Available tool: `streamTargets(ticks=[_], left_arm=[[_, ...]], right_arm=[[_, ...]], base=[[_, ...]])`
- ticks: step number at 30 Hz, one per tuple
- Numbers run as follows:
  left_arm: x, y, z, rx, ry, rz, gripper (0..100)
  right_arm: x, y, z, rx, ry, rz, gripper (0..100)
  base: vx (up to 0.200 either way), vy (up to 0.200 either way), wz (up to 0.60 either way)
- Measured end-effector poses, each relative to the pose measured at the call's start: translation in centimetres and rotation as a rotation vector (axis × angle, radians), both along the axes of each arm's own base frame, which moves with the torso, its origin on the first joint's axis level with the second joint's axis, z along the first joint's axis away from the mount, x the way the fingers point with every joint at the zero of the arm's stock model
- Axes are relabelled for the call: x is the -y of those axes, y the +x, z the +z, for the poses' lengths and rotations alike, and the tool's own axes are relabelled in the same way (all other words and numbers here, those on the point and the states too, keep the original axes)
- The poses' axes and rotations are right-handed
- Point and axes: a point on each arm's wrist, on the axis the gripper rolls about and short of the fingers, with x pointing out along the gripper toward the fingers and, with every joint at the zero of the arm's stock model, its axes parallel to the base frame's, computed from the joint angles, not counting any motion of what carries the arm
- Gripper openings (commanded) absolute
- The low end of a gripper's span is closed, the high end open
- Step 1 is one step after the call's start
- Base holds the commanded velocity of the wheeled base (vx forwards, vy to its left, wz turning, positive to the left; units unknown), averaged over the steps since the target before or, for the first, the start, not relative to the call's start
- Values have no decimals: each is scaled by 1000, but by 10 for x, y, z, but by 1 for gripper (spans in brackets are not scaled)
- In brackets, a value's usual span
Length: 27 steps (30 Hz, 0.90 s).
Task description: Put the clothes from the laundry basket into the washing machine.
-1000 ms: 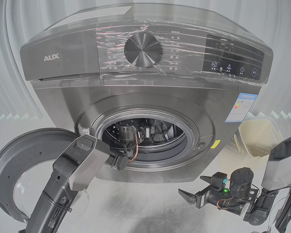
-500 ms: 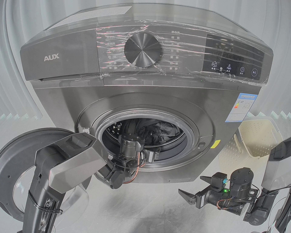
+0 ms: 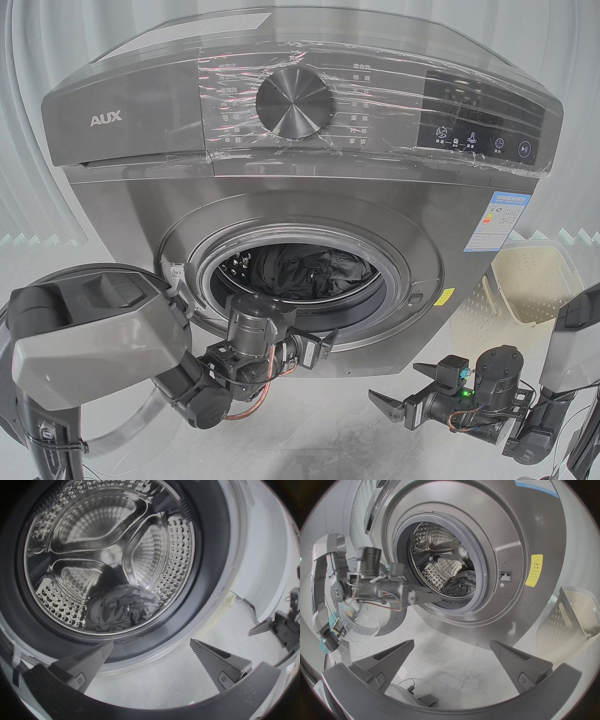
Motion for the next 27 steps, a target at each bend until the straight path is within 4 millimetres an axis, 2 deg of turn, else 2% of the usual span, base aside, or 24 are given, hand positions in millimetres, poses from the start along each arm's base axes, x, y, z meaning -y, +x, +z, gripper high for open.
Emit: streamTargets(ticks=[9, 15, 21, 27], left_arm=[[-10, -61, 37, -46, -129, -52, 100], [-27, -105, 67, -53, -220, -95, 100], [-62, -143, 89, -26, -260, -107, 100], [-103, -173, 98, 22, -271, -66, 100]], right_arm=[[4, -4, 6, 13, 5, -2, 100], [10, -10, 17, 51, 15, -28, 100], [16, -22, 31, 101, 24, -64, 100], [26, -33, 50, 164, 51, -112, 100]], base=[[0, 0, 0], [0, 0, 0], [0, 0, 0], [0, 0, 0]])
